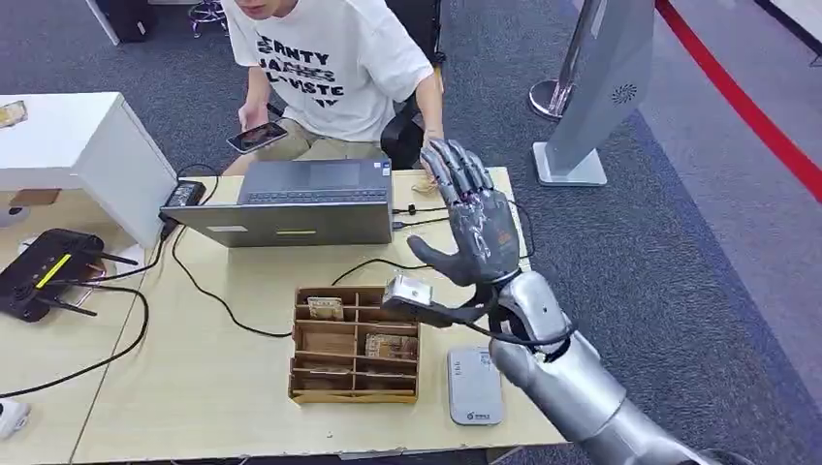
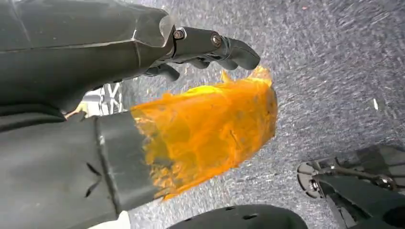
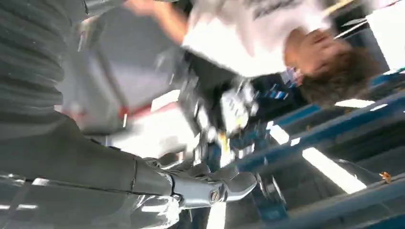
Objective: Pass the card to the sensor for recognition and then transmit it.
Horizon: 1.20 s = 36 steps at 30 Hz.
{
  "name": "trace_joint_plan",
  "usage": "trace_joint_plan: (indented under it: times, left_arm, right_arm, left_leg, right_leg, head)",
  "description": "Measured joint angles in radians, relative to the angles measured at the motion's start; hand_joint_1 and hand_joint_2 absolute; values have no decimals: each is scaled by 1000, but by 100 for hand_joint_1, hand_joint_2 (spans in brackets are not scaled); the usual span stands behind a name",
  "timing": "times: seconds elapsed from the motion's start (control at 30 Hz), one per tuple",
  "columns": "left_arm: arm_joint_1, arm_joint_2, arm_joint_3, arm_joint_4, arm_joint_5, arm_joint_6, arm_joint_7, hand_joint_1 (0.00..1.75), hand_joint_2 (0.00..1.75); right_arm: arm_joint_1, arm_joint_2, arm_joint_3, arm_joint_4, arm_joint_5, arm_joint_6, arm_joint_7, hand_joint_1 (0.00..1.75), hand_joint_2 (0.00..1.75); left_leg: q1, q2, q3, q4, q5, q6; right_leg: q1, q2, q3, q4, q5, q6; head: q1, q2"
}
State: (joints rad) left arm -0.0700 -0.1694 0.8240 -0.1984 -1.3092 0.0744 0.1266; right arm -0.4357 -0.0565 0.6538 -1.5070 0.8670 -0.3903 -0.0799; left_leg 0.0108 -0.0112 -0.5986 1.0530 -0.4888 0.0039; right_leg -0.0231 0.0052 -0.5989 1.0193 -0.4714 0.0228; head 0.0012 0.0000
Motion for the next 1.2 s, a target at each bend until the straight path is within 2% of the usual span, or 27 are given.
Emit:
trace_joint_plan:
  times: [0.13, 0.23, 0.47, 0.5, 0.63, 0.67, 0.97, 1.1, 1.2]
  left_arm:
    - [2, -3, 12, 0, 21, 12, -2, 0, 0]
    - [3, -4, 26, 0, 31, 18, -2, 0, 0]
    - [3, -6, 43, 0, 38, 32, -2, 0, 0]
    - [3, -6, 45, 0, 38, 33, -2, 0, 0]
    - [3, -6, 50, 0, 38, 40, -2, 0, 0]
    - [3, -6, 50, 0, 38, 42, -2, 0, 0]
    - [3, -7, 55, 0, 44, 47, 0, 0, 0]
    - [3, -7, 60, 0, 47, 48, 0, 0, 0]
    - [3, -8, 61, 0, 49, 48, 0, 0, 0]
  right_arm:
    - [111, 19, -5, -106, -274, 80, -89, 0, 175]
    - [173, 21, -8, -150, -421, 132, -134, 0, 175]
    - [280, 20, -8, -194, -659, 260, -205, 0, 175]
    - [294, 19, -8, -196, -688, 278, -214, 0, 0]
    - [332, 10, 5, -197, -772, 330, -231, 0, 0]
    - [338, 7, 10, -197, -785, 336, -234, 0, 175]
    - [353, -19, 44, -197, -780, 336, -237, 0, 175]
    - [351, -25, 66, -197, -702, 282, -240, 0, 175]
    - [345, -26, 87, -197, -575, 202, -232, 0, 175]
  left_leg:
    - [0, 0, 0, 0, 0, 0]
    - [0, 0, 0, 0, 0, 0]
    - [0, 0, 0, 0, 0, 0]
    - [0, 0, 0, 0, 0, 0]
    - [0, 0, 0, 0, 0, 0]
    - [0, 0, 0, 0, 0, 0]
    - [0, 0, 0, 0, 0, 0]
    - [0, 0, 0, 0, 0, 0]
    - [0, 0, 0, 0, 0, 0]
  right_leg:
    - [0, -1, 0, 0, 0, 0]
    - [0, -1, 0, 0, 0, 0]
    - [0, -1, 0, 0, 0, 0]
    - [0, -1, 0, 0, 0, 0]
    - [0, -1, 0, 0, 0, 0]
    - [0, -1, 0, 0, 0, 0]
    - [0, 0, 1, 0, 0, 0]
    - [0, 0, 0, 0, 0, 0]
    - [0, 0, 0, 0, 0, 0]
  head:
    - [0, 0]
    - [0, 0]
    - [0, 0]
    - [0, 0]
    - [0, 0]
    - [0, 0]
    - [0, 0]
    - [0, 0]
    - [0, 0]
